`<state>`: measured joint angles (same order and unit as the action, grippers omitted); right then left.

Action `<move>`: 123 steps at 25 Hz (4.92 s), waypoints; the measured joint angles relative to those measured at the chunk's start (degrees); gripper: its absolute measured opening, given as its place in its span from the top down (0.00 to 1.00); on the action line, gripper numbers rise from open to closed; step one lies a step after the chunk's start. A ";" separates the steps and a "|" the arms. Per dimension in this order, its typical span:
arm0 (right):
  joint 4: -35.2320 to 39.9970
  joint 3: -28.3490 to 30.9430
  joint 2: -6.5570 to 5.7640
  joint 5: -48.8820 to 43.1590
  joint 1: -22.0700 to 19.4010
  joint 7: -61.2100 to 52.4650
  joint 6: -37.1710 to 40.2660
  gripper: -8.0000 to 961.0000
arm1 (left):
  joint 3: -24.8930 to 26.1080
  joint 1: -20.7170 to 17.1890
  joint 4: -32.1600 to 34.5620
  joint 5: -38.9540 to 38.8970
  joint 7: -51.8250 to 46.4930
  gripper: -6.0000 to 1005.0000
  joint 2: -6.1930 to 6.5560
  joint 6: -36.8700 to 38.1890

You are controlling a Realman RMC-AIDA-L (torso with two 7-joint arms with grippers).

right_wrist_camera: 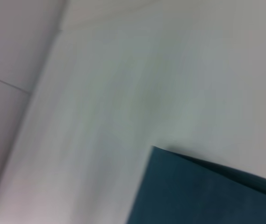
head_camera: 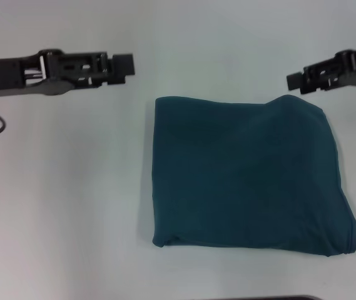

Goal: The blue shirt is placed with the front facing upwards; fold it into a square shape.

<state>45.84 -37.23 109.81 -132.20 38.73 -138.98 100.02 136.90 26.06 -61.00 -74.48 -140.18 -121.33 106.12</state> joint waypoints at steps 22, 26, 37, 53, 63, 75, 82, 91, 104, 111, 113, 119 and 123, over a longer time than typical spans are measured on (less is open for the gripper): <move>-8.04 0.40 0.55 1.91 -7.02 14.12 7.22 0.42 | -2.45 -2.10 10.70 22.52 4.29 0.41 -1.86 -4.64; -8.03 0.35 0.95 0.51 -6.46 14.07 6.68 0.42 | -5.83 0.73 12.24 26.50 0.61 0.41 -2.86 -10.00; -8.03 0.77 0.50 0.54 -6.54 14.26 6.43 0.42 | -9.01 4.57 17.61 25.93 -1.79 0.41 -2.77 -16.14; -8.05 0.83 0.29 0.74 -6.44 14.28 6.07 0.42 | -9.02 7.86 22.40 25.66 -0.87 0.41 -2.78 -19.11; -8.05 1.03 0.06 0.95 -6.26 14.21 6.02 0.42 | -9.90 9.29 24.87 25.88 -2.04 0.41 -2.80 -22.02; -8.05 1.02 0.05 0.99 -5.76 14.29 6.04 0.42 | -10.73 12.14 28.42 25.04 -2.31 0.40 -2.81 -24.26; -8.05 1.07 0.13 0.98 -5.51 14.31 5.71 0.42 | -9.85 3.83 13.01 21.77 -2.20 0.41 -2.56 -18.85; -8.04 1.67 0.29 1.00 -5.14 14.13 4.86 0.42 | -6.19 -3.26 12.35 4.31 31.15 0.40 -1.94 -4.24; -8.05 2.29 0.29 1.07 -4.24 13.68 4.77 0.42 | -5.95 -2.65 16.51 7.06 34.89 0.38 -2.12 -2.35; -7.92 2.01 0.14 0.87 -3.50 12.91 4.86 0.42 | -6.93 2.13 17.44 15.22 7.08 0.23 -2.16 -7.31; -7.91 1.88 0.14 0.79 -3.37 12.90 4.71 0.42 | -7.37 3.14 17.76 16.45 3.25 0.18 -2.43 -8.84; -7.88 1.85 0.05 0.74 -3.38 12.97 4.56 0.42 | -9.80 6.20 21.42 18.08 -2.32 0.09 -2.31 -15.86; -7.86 1.92 0.05 0.72 -3.53 13.05 4.56 0.42 | -10.02 7.13 23.77 18.75 -4.51 0.10 -1.91 -21.11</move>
<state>37.97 -35.31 109.86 -131.48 35.20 -125.93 104.59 126.88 33.19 -37.24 -55.73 -144.69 -123.24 85.01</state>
